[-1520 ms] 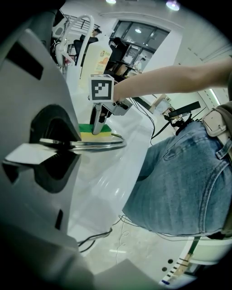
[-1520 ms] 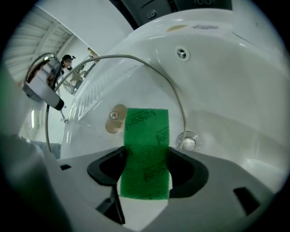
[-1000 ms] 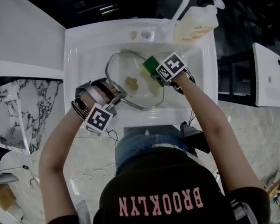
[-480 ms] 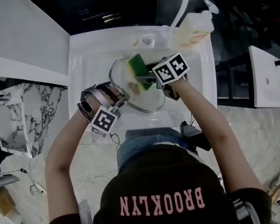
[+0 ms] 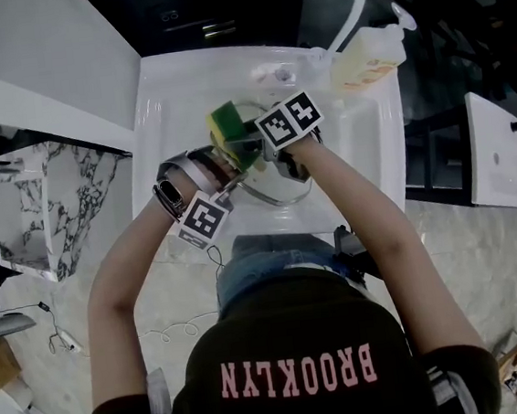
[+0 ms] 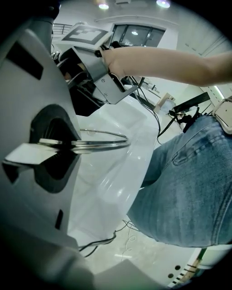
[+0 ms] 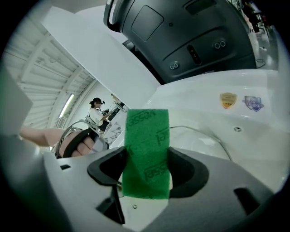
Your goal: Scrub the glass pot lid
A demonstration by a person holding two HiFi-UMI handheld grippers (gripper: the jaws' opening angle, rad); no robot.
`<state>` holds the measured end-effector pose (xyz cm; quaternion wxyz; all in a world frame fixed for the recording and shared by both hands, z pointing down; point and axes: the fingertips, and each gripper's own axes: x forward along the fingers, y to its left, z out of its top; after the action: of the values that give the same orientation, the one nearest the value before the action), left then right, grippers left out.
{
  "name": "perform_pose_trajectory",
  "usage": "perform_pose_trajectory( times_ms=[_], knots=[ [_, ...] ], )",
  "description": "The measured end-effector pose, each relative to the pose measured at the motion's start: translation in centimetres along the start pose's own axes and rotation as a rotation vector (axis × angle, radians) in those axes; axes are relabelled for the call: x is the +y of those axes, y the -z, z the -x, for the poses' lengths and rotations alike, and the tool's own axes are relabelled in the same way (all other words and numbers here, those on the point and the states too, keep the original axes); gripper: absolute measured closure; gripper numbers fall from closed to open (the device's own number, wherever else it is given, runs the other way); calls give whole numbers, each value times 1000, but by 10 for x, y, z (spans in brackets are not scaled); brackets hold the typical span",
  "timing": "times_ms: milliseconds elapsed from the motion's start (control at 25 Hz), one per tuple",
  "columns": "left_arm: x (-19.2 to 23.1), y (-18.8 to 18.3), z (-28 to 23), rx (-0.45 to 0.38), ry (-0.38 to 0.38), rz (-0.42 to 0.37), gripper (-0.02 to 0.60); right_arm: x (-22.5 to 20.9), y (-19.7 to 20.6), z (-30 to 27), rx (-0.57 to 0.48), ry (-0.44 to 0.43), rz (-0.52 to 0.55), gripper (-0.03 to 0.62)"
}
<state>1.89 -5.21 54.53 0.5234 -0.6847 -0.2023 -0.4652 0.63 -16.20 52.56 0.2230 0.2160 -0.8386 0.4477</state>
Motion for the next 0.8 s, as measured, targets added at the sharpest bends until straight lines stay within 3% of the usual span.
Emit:
perform_pose_trajectory(
  times_ms=[200, 640, 800],
  knots=[
    [-1, 0, 0, 4, 1, -2, 541, -3, 5, -11, 26, 26, -35, 322],
    [-13, 2, 1, 25, 17, -15, 549, -23, 13, -25, 69, 86, 37, 322],
    [-11, -4, 2, -3, 10, 40, 549, -43, 19, -25, 84, 119, 15, 322]
  ],
)
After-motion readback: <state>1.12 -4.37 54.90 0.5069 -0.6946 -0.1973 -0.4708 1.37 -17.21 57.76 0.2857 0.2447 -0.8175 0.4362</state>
